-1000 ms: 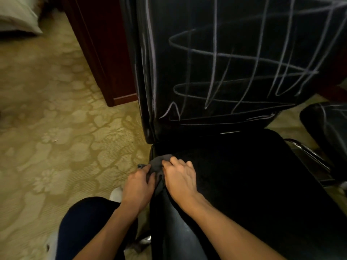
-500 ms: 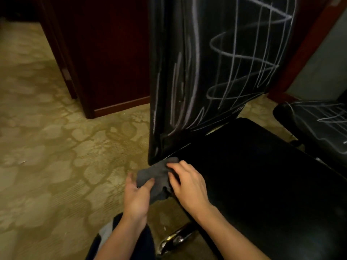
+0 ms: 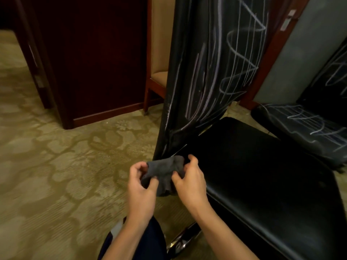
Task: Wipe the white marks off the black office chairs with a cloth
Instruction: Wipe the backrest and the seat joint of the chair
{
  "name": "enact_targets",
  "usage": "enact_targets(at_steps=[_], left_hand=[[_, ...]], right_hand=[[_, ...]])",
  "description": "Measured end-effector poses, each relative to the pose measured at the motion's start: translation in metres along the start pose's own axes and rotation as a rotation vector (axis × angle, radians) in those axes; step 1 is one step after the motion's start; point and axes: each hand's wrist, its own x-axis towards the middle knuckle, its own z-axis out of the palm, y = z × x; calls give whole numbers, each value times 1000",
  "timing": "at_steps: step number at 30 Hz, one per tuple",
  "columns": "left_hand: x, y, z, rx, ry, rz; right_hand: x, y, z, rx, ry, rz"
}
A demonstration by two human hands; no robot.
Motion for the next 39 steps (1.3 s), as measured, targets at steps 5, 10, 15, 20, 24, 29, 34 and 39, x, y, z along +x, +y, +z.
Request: enact_targets(at_steps=[5,10,15,20,24,29,34,39], left_hand=[[29,12,-6,-237,-86,-214],[35,9,-16,-230,-116,-195],[52,18,-21,136,-126,158],[74,18,-14,39,-88,-106],[69,23,-15,-153,-129,-129],[63,23,-12,55,-171,144],[65,3,-16,322,-150,289],[70,-5,-18,392,-150,304]], right_hand=[[22,-24,-6,63,-20,-16],[11,-29,10,183,14,-42],[21,-31,4,198,69,-87],[27,-27,6,299,37,-27],[27,-24,5,436,40,4],[30,-21,-2,502,-33,65],[23,-15,-6,297,-46,-34],[18,-11,-7,267,-47,-68]])
